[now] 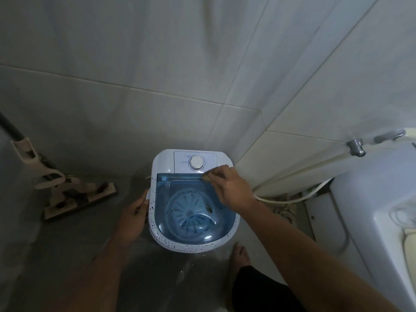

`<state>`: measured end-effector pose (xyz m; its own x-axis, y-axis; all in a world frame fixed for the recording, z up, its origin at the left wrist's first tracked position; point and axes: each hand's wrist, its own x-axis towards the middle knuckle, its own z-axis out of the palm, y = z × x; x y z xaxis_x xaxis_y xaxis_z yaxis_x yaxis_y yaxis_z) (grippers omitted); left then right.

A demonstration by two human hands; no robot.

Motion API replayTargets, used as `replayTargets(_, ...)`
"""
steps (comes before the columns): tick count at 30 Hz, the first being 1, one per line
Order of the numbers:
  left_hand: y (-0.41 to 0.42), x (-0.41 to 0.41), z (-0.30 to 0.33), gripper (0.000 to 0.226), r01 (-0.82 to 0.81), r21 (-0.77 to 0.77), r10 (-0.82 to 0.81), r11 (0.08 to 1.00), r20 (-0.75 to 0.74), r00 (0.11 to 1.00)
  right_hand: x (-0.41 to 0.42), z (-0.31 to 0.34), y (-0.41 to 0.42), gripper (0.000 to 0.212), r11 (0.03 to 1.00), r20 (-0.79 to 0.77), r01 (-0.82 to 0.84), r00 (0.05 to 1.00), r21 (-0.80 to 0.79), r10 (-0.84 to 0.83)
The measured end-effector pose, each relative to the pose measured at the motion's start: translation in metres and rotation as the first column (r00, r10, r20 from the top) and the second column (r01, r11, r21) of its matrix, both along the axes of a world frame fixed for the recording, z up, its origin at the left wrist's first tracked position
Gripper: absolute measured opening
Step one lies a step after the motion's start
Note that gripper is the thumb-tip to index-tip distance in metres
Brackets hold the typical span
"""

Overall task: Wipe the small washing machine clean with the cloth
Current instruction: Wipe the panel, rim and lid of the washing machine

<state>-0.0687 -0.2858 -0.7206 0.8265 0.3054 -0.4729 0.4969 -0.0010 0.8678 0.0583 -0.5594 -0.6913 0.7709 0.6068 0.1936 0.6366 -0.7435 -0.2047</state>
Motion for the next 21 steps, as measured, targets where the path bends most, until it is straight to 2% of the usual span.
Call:
replayTargets(2, 0.001, 0.000, -0.003, 0.033, 0.015, 0.024, -0.014, 1.000, -0.011, 1.000, 0.016, 0.010, -0.007, 0.033, 0.999, -0.001, 0.010, 1.000, 0.044, -0.010)
replayTargets(5, 0.002, 0.000, -0.006, 0.034, 0.026, 0.041, -0.025, 0.999, -0.024, 0.999, 0.054, 0.016, 0.005, 0.029, 0.961, -0.024, 0.264, 0.965, 0.078, -0.263)
replayTargets(7, 0.004, 0.000, -0.008, 0.035, 0.036, 0.045, -0.035, 0.998, -0.023, 0.999, 0.068, 0.011, 0.019, 0.027, 0.944, -0.083, 0.327, 0.943, 0.035, -0.323)
replayTargets(9, 0.006, 0.000, -0.010, 0.036, 0.049, 0.048, -0.047, 0.998, -0.028, 0.998, 0.064, 0.006, 0.029, 0.030, 0.955, -0.085, 0.297, 0.951, -0.025, -0.298)
replayTargets(10, 0.006, -0.001, -0.011, 0.037, 0.048, 0.049, -0.046, 0.998, -0.028, 0.999, 0.056, 0.003, 0.030, 0.034, 0.964, -0.034, 0.260, 0.964, -0.055, -0.262)
replayTargets(12, 0.003, 0.000, -0.011, 0.038, 0.032, 0.034, -0.032, 0.999, -0.014, 0.999, 0.034, -0.001, 0.023, 0.044, 0.982, 0.066, 0.158, 0.986, -0.104, -0.152)
replayTargets(14, 0.001, 0.001, -0.009, 0.037, 0.016, 0.014, -0.016, 1.000, -0.010, 1.000, 0.016, -0.004, 0.008, 0.052, 0.987, 0.093, 0.027, 0.996, -0.161, -0.013)
replayTargets(17, 0.003, 0.000, -0.011, 0.037, 0.025, 0.006, -0.025, 1.000, -0.012, 1.000, 0.007, 0.005, -0.011, 0.041, 0.972, 0.054, -0.121, 0.989, -0.203, 0.135)
replayTargets(19, 0.004, -0.001, -0.011, 0.038, 0.009, 0.002, -0.009, 1.000, 0.000, 1.000, 0.016, 0.022, -0.011, 0.033, 0.985, 0.000, -0.067, 0.998, -0.158, 0.068)
replayTargets(21, 0.003, -0.001, -0.010, 0.037, 0.009, -0.013, -0.009, 1.000, 0.004, 1.000, 0.034, 0.033, -0.003, 0.028, 0.995, 0.001, 0.085, 0.996, -0.047, -0.085)
